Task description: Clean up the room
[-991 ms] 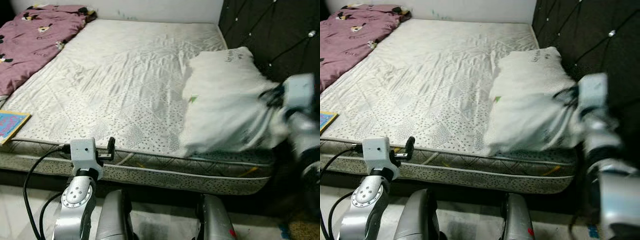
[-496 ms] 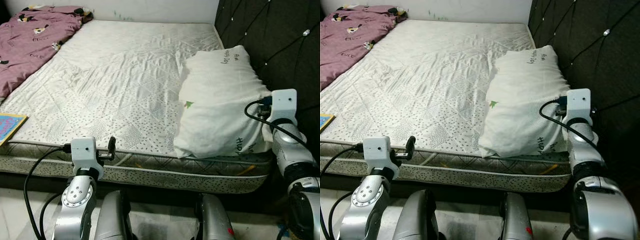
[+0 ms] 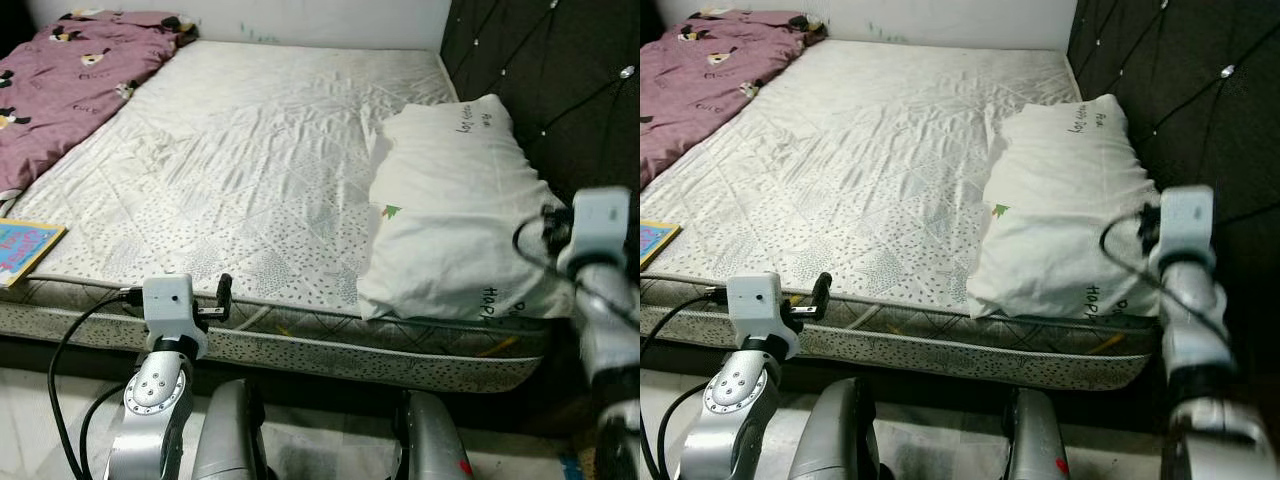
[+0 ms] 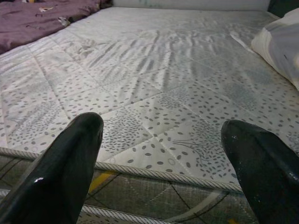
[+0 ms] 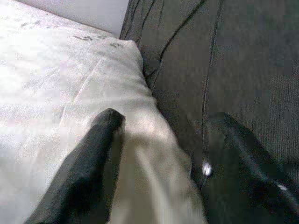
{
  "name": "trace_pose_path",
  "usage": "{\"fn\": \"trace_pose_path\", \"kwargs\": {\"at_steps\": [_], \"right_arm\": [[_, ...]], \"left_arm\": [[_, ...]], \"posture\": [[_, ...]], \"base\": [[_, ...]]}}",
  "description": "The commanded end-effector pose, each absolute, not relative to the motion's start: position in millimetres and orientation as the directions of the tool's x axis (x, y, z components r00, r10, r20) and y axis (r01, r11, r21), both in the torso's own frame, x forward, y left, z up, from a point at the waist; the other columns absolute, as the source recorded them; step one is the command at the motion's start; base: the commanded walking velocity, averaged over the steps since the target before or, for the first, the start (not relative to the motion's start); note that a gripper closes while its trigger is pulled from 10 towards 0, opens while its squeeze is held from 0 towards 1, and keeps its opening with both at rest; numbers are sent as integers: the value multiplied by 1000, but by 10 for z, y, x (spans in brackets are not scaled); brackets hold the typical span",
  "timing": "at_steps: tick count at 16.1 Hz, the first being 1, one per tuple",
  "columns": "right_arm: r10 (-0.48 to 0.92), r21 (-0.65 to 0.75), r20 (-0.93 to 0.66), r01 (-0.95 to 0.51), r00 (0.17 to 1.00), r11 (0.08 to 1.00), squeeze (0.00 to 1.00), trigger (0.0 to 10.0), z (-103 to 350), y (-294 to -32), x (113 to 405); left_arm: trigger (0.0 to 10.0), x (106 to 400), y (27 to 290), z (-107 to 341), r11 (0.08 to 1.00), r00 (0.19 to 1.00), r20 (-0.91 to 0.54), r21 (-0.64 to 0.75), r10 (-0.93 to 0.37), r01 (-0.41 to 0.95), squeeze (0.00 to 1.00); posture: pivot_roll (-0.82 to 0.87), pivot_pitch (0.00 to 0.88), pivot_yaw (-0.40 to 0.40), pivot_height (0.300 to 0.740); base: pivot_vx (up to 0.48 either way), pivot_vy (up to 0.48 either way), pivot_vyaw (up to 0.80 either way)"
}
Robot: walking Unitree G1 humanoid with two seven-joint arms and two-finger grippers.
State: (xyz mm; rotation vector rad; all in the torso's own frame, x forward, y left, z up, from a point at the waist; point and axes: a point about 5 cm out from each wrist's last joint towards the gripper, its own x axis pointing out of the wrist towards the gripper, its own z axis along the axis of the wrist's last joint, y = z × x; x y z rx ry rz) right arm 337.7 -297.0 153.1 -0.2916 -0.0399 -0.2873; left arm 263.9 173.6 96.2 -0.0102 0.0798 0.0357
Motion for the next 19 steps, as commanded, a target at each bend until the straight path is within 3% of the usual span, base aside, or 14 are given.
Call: {"fn": "trace_pose_path", "kwargs": {"at_steps": [1,3,9,13,15,17,19], "right_arm": [[-272,-241,145,300,951,923,1000,10000,1688,-2950,3402],[-203,-190,169,234,965,953,1000,10000,1741,-2683,3493],[-97,-144,-84,84,992,986,1000,10000,1354,-2132,3650],[-31,19,-366,41,930,999,1000,10000,930,-1665,3645],[-1,47,-428,24,904,999,1000,10000,828,-1582,3611],[4,73,-442,32,897,997,1000,10000,803,-1586,3599],[-37,36,-203,45,979,998,1000,10000,1134,-1701,3683]], "left_arm": [[10000,2649,1738,955,1000,996,-84,-8,28,-29,0],[10000,2671,1699,960,1000,997,-81,-13,15,-17,0],[10000,2655,1720,955,999,996,-80,-13,35,-36,0],[10000,2667,1703,951,999,996,-84,-18,39,-40,0],[10000,2673,1707,953,999,996,-84,-17,40,-42,0],[10000,2677,1717,953,999,996,-84,-14,42,-43,0],[10000,2696,1723,960,999,996,-78,-13,47,-48,0]], "posture": [[21,16,21,537],[17,15,24,537],[44,8,2,537],[48,4,-5,537],[54,7,-6,537],[54,4,-8,537],[50,0,-6,537]], "base": [[0,0,0],[0,0,0],[0,0,0],[0,0,0],[0,0,0],[0,0,0],[0,0,0]]}}
